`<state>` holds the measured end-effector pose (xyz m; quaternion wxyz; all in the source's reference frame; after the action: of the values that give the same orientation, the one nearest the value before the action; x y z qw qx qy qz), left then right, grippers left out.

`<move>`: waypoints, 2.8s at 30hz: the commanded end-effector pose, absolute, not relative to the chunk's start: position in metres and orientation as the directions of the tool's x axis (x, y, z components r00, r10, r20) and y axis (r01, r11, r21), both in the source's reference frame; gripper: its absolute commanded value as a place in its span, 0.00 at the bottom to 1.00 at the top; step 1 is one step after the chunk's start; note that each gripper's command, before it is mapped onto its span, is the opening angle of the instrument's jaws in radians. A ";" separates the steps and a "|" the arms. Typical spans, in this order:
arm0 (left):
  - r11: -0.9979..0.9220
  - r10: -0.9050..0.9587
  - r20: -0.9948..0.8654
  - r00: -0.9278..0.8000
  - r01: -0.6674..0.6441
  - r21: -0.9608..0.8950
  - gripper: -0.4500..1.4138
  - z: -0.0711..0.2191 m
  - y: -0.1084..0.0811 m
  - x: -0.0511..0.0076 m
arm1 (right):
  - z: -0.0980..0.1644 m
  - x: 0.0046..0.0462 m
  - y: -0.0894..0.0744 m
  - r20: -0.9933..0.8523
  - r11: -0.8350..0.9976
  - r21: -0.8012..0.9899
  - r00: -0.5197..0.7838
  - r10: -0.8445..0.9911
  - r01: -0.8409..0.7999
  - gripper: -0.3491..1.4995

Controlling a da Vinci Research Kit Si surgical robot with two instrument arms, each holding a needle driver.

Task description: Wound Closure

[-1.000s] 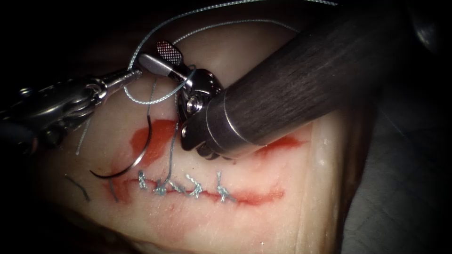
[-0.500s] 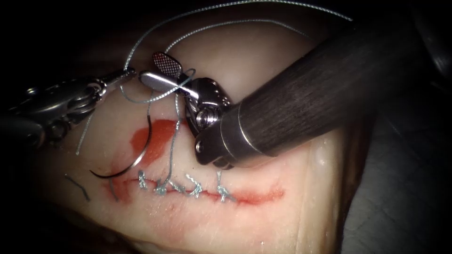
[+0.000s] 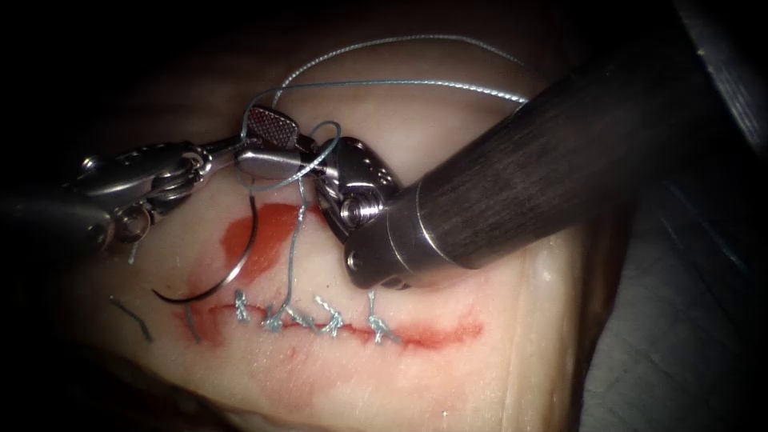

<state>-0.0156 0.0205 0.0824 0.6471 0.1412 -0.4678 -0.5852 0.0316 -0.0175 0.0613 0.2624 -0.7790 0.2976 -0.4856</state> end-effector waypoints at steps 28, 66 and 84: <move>0.299 -0.899 0.431 -0.080 0.606 0.737 0.00 0.084 0.021 -0.0169 | 0.059 0.0327 -0.016 0.841 -0.826 -0.446 0.154 -0.519 -0.344 0.58; 0.408 -0.861 0.503 -0.073 0.490 0.770 0.00 0.084 0.021 -0.0191 | 0.058 0.0316 -0.018 0.936 -0.366 -0.274 -0.335 0.113 -0.889 0.59; 0.414 -0.859 0.508 -0.070 0.491 0.767 0.00 0.084 0.021 -0.0191 | 0.059 0.0339 -0.018 0.874 -0.329 -0.283 -0.383 0.298 -0.901 0.50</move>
<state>-0.0186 0.0208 0.0840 0.6589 0.1765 -0.5219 -0.5122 0.0328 -0.0180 0.0586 -0.4161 -0.3639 0.4074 -0.7270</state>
